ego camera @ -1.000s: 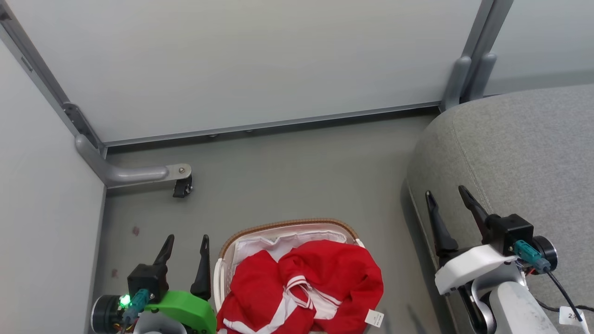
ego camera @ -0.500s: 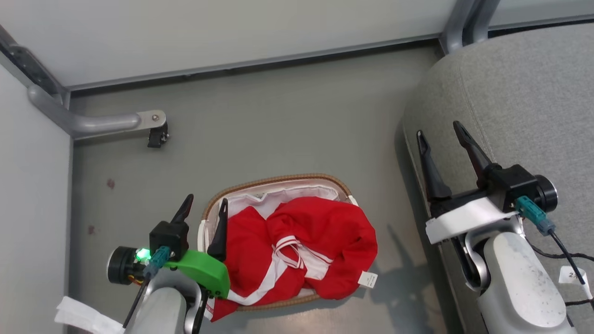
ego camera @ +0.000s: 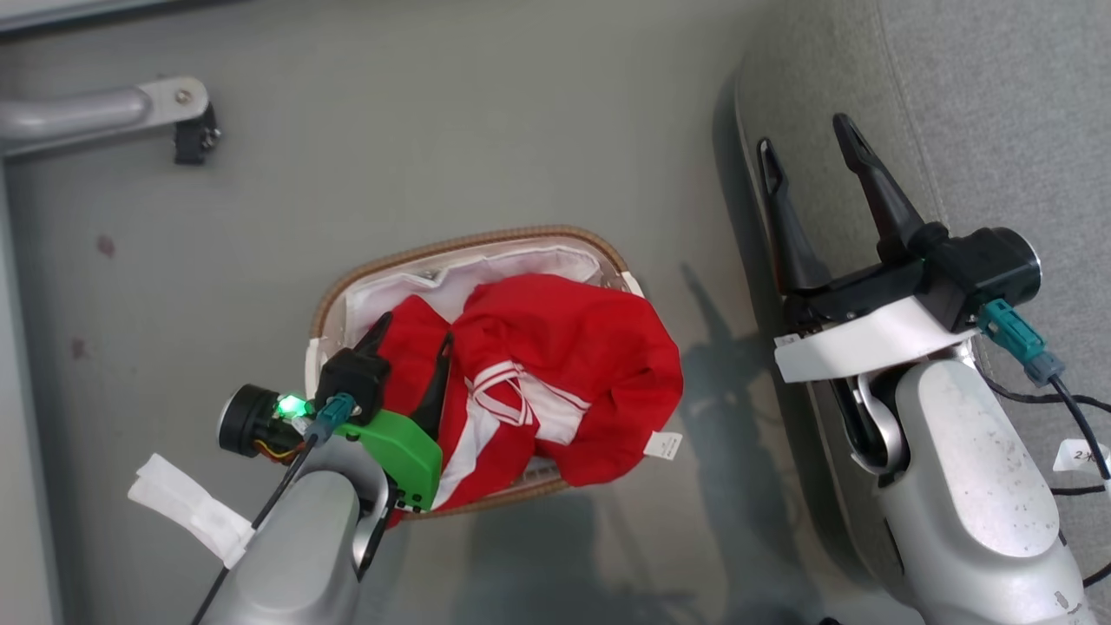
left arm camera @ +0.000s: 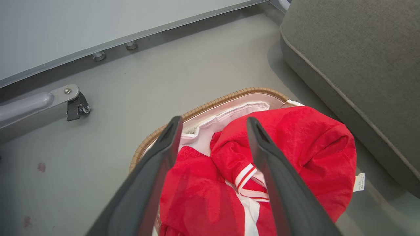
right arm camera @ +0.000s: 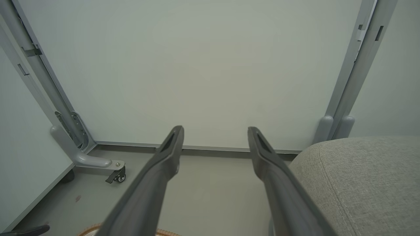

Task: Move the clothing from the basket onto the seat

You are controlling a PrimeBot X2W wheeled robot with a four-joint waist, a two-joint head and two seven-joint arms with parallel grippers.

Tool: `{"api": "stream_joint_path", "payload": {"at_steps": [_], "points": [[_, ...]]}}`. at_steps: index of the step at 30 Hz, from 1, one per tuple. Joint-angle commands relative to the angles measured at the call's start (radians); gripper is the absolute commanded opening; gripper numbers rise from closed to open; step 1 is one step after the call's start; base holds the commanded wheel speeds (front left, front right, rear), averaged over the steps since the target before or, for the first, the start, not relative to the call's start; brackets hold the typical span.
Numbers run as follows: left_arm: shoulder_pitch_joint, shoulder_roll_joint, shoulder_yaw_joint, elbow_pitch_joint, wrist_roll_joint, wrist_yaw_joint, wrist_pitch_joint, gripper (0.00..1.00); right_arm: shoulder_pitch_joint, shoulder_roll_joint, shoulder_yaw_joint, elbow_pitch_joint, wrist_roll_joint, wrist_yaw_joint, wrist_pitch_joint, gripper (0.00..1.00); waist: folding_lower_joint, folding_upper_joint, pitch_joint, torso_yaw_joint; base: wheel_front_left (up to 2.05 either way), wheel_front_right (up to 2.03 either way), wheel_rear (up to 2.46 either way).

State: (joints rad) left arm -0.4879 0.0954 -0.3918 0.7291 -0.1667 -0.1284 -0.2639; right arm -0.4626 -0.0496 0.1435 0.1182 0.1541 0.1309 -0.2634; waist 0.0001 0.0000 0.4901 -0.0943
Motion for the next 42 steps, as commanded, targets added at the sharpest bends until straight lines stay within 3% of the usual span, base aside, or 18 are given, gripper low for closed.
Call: {"api": "stream_joint_path", "payload": {"at_steps": [1,20,42], "points": [[-0.030,0.018,-0.009,0.019,-0.004,-0.004,-0.001,1.00,-0.018,-0.003,0.005,-0.010,0.013,0.000,-0.002,1.00,-0.0001,0.0000,0.088,-0.050,0.00,0.00,0.00],[-0.236,0.055,-0.251,0.454,-0.011,-0.004,0.026,1.00,-0.062,-0.003,0.055,-0.066,0.041,0.000,-0.002,1.00,-0.0001,0.0000,0.253,-0.118,0.00,0.00,0.00],[-0.407,0.102,-0.367,0.558,0.030,0.003,0.164,1.00,-0.124,-0.003,0.080,-0.135,0.097,0.000,-0.002,1.00,-0.0001,0.0000,0.417,-0.162,0.00,0.00,0.00]]}}
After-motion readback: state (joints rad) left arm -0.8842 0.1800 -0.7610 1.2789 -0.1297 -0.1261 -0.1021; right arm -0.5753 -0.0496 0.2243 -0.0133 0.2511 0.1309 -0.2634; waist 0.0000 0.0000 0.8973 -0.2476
